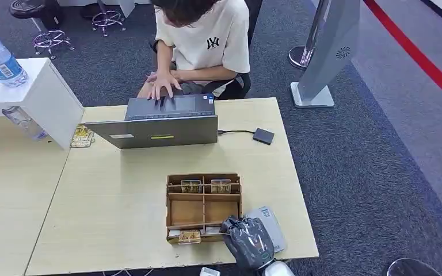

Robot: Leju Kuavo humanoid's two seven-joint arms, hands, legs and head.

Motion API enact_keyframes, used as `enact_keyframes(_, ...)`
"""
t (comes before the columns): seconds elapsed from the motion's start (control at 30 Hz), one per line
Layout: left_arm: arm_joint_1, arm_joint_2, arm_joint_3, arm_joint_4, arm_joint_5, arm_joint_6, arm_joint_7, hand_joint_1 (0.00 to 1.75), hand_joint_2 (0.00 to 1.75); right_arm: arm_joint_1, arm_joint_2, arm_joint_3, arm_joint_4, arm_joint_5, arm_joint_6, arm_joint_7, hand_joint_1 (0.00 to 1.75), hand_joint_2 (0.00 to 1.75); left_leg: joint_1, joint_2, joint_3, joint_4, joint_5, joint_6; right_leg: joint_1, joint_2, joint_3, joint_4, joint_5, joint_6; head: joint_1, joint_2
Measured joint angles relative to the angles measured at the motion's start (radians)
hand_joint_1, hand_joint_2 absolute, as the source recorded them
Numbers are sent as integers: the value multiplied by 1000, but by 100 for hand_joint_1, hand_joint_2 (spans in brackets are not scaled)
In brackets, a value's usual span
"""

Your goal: Pass the card to the sensor for recognition and then transmit it.

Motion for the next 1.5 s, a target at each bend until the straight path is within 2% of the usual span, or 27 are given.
enact_keyframes(0.1,0,0,0,0,-3,0,0,0,0,2,0,-2,-5,-20,-12,-4,175,175,0,0,0,0,0,0,0,0,0,0,0,0,0,0)
enact_keyframes(0.17,0,0,3,0,-3,0,-2,0,0,8,0,-10,-28,-124,-15,-53,175,175,0,0,0,0,0,0,0,0,0,0,0,0,0,0)
enact_keyframes(0.23,0,0,10,0,-2,1,-8,0,0,21,5,-25,-84,-392,15,-186,175,175,0,0,0,0,0,0,0,0,0,0,0,0,0,0)
enact_keyframes(0.27,0,0,14,0,-1,2,-13,0,0,30,15,-40,-132,-591,75,-277,175,175,0,0,0,0,0,0,0,0,0,0,0,0,0,0)
enact_keyframes(0.3,0,-1,18,0,-1,3,-16,0,0,41,27,-55,-177,-734,120,-332,175,175,0,0,0,0,0,0,0,0,0,0,0,0,0,0)
enact_keyframes(0.37,0,-2,26,0,-1,3,-20,0,0,48,48,-81,-253,-900,173,-364,175,175,0,0,0,0,0,0,0,0,0,0,0,0,0,0)
enact_keyframes(0.4,0,-3,28,0,-2,3,-21,0,0,51,56,-95,-281,-915,191,-370,175,175,0,0,0,0,0,0,0,0,0,0,0,0,0,0)
enact_keyframes(0.53,0,-5,33,0,-7,5,-22,0,0,81,89,-149,-383,-1047,273,-507,175,175,0,0,0,0,0,0,0,0,0,0,0,0,0,0)
enact_keyframes(0.6,0,-6,33,0,-15,5,-23,0,0,85,109,-177,-440,-1072,296,-521,175,175,0,0,0,0,0,0,0,0,0,0,0,0,0,0)
enact_keyframes(0.77,-1,-10,33,0,-37,1,-24,0,0,59,141,-199,-481,-1000,307,-508,175,175,0,1,0,0,0,0,0,0,1,0,0,0,0,0)
enact_keyframes(0.97,-3,-10,32,0,-80,-14,-21,0,0,-22,161,-196,-432,-707,182,-456,175,175,0,0,0,0,1,0,0,0,1,1,1,0,1,0)
enact_keyframes(1.03,-8,-10,27,0,-111,-27,-13,0,0,-135,175,-179,-338,-538,113,-393,175,175,0,5,2,0,1,-1,0,5,0,1,3,-2,-1,0)
enact_keyframes(1.13,-23,-10,14,0,-143,-43,4,0,0,-247,194,-163,-241,-371,45,-323,175,175,0,2,1,0,4,-1,0,2,0,1,3,-2,0,0)
enact_keyframes(1.33,-42,-10,-11,0,-182,-63,33,0,0,-434,221,-141,-49,-188,-5,-231,175,175,0,2,1,0,5,-2,0,2,0,2,4,-2,0,0)
enact_keyframes(1.4,-50,-10,-24,0,-199,-73,44,0,0,-497,231,-139,20,-111,-12,-184,175,175,0,2,1,0,5,-1,0,2,0,2,4,-2,0,0)
enact_keyframes(1.5,-58,-11,-38,0,-215,-75,53,0,0,-564,245,-139,99,-20,-18,-150,175,175,0,1,1,0,5,-1,0,2,0,2,4,-2,0,0)
